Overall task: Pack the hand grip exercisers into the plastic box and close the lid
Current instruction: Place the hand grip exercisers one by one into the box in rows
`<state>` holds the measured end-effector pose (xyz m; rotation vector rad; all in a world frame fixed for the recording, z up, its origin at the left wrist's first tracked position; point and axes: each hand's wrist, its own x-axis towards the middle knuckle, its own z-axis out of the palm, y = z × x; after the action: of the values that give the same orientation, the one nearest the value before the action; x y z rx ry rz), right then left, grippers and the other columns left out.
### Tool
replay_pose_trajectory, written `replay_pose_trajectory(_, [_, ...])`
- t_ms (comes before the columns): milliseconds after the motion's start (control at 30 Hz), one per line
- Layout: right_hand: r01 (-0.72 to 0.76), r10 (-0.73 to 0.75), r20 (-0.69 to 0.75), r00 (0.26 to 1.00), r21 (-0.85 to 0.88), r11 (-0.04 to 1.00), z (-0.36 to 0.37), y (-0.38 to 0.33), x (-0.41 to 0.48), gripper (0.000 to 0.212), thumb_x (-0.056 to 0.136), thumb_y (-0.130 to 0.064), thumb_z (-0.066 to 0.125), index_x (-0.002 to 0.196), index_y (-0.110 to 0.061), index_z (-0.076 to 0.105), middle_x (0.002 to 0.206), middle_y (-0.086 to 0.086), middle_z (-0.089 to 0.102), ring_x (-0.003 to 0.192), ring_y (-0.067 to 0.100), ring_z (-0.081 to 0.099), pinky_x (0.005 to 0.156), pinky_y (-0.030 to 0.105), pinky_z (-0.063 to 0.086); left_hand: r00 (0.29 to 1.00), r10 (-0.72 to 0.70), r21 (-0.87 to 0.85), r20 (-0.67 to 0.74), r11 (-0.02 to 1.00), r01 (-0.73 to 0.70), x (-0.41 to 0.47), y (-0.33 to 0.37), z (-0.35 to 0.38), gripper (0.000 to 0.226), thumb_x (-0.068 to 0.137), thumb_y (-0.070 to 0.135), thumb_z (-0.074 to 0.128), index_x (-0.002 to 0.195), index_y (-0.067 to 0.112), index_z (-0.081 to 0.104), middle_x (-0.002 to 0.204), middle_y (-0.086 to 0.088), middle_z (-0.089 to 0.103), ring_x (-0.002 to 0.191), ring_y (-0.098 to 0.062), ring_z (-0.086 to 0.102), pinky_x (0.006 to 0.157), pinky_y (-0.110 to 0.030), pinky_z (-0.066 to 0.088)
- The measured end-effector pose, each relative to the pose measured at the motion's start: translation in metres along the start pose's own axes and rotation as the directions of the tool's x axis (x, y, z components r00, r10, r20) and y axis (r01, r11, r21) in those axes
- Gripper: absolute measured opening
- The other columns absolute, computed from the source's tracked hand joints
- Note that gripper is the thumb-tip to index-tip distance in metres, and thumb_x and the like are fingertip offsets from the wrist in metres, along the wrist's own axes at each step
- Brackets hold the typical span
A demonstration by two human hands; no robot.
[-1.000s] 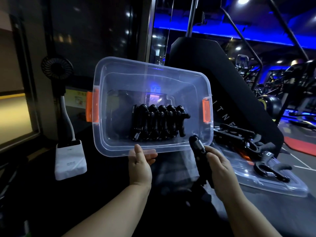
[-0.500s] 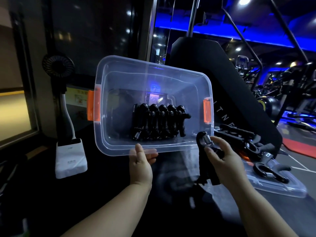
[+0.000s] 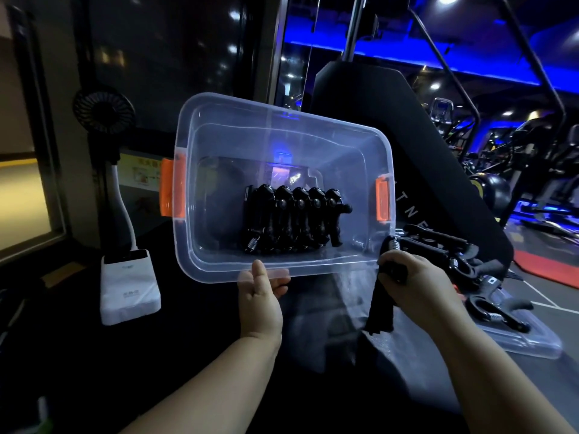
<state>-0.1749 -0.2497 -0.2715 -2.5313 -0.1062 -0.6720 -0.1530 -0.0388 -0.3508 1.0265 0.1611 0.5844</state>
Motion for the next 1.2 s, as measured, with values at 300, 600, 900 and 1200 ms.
replay_pose_trajectory(300, [0.081,-0.079,0.042,0.996,-0.058,0.995,-0.002,-0.011,-0.006,0.025,0.080,-0.013,0.073,0.098,-0.028,0.064,0.107,-0.013,0.053,0.087,0.012,0.053,0.071,0.024,0.040,0.996,-0.009,-0.013,-0.086,1.000,0.008,-0.003,0.016,-0.005,0.016,0.094,0.027,0.056,0.092,0.016,0.046,0.069,0.004,0.070,0.070,-0.003,0.066,0.069,-0.022,0.049])
replay_pose_trajectory(600, [0.221,-0.181,-0.160,0.970,0.291,0.931,-0.012,-0.056,0.004,0.039,0.071,-0.007,0.079,0.077,-0.041,0.062,0.093,-0.016,0.058,0.084,0.008,0.061,0.080,0.030,0.052,0.998,0.049,-0.019,-0.040,0.999,-0.049,0.005,0.039,-0.020,0.029,0.091,0.019,0.062,0.093,0.029,0.034,0.076,-0.001,0.074,0.078,-0.013,0.071,0.066,-0.021,0.050])
replay_pose_trajectory(900, [0.281,-0.214,-0.216,0.953,0.349,0.894,0.021,-0.120,0.059,0.037,0.065,-0.023,0.084,0.075,-0.044,0.055,0.093,-0.011,0.059,0.086,0.011,0.056,0.078,0.023,0.043,0.999,0.042,-0.129,0.009,0.991,-0.040,0.005,0.032,-0.032,0.026,0.098,0.031,0.044,0.099,0.006,0.045,0.076,-0.012,0.073,0.075,-0.023,0.071,0.063,-0.026,0.051])
replay_pose_trajectory(1200, [0.340,-0.349,0.106,0.931,0.092,0.936,0.115,-0.160,0.103,0.042,0.066,-0.024,0.084,0.102,-0.024,0.062,0.103,-0.003,0.045,0.087,0.012,0.043,0.070,0.017,0.027,1.000,0.008,-0.162,-0.003,0.987,-0.009,0.005,0.027,-0.033,0.031,0.095,0.034,0.042,0.099,0.004,0.048,0.080,-0.023,0.070,0.074,-0.030,0.068,0.061,-0.025,0.051])
